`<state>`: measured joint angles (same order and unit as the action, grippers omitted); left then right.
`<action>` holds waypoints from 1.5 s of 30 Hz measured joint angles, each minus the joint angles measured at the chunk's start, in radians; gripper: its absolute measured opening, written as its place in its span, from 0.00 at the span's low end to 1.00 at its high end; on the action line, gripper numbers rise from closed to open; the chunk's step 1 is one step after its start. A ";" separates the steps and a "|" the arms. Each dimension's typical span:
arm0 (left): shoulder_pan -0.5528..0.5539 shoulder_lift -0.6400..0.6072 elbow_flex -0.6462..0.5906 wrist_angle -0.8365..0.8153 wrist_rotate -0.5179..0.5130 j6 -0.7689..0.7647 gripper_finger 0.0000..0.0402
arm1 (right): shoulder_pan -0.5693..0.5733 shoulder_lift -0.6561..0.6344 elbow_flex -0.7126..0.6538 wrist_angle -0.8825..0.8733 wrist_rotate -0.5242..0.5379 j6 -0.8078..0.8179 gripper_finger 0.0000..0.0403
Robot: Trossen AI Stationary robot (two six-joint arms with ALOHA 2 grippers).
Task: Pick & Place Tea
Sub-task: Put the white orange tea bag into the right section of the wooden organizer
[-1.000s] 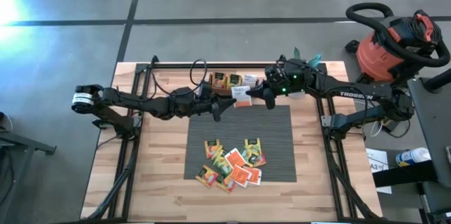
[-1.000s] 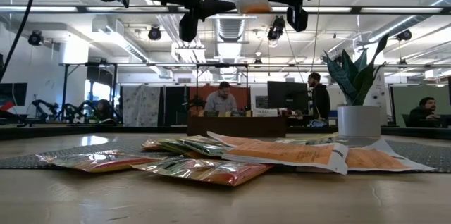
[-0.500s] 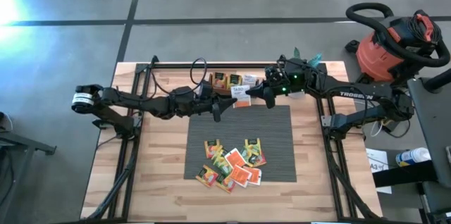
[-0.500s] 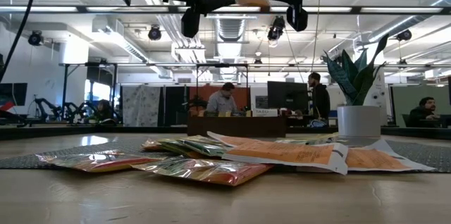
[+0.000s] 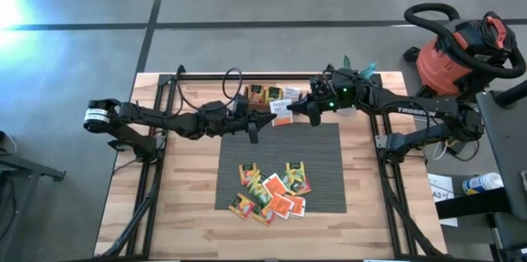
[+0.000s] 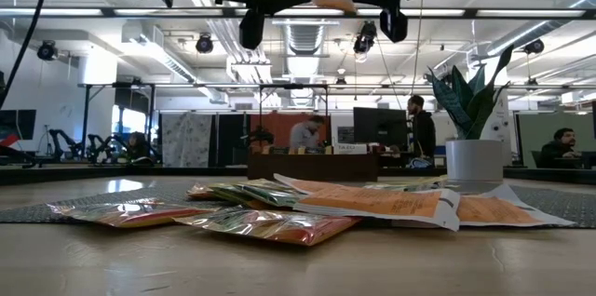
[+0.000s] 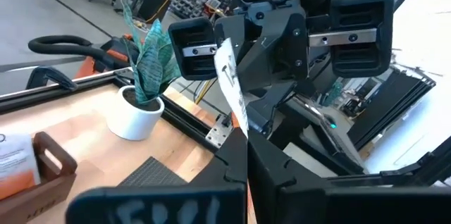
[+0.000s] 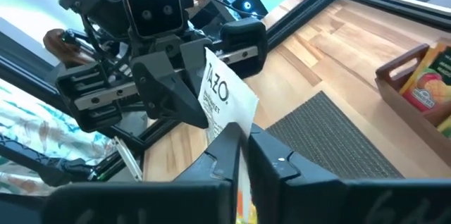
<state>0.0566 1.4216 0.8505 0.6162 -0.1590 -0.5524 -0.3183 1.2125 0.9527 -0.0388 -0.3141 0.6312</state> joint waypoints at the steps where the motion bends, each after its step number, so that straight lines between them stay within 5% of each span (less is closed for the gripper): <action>1: 0.000 0.000 0.000 -0.009 -0.005 0.002 0.00 | 0.000 0.000 0.002 -0.010 0.000 -0.005 0.07; 11: -0.009 0.011 0.000 -0.102 0.021 0.001 0.00 | -0.001 0.000 0.004 -0.031 -0.025 -0.105 0.33; 17: -0.010 0.087 0.039 -0.102 0.069 0.001 0.00 | -0.003 0.000 0.005 -0.179 -0.112 -0.222 0.38; 27: -0.010 0.265 0.213 -0.216 0.170 0.042 0.00 | -0.003 0.000 0.005 -0.340 -0.114 -0.278 0.36; 37: -0.010 0.298 0.256 -0.232 0.172 0.082 0.00 | -0.002 0.000 0.005 -0.430 -0.166 -0.307 0.32; 45: -0.010 0.298 0.256 -0.230 0.173 0.086 0.00 | 0.000 0.000 0.005 -0.428 -0.161 -0.377 0.16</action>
<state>0.0463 1.7191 1.1065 0.3859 0.0139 -0.4660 -0.3183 1.2129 0.9573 -0.4664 -0.4749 0.2542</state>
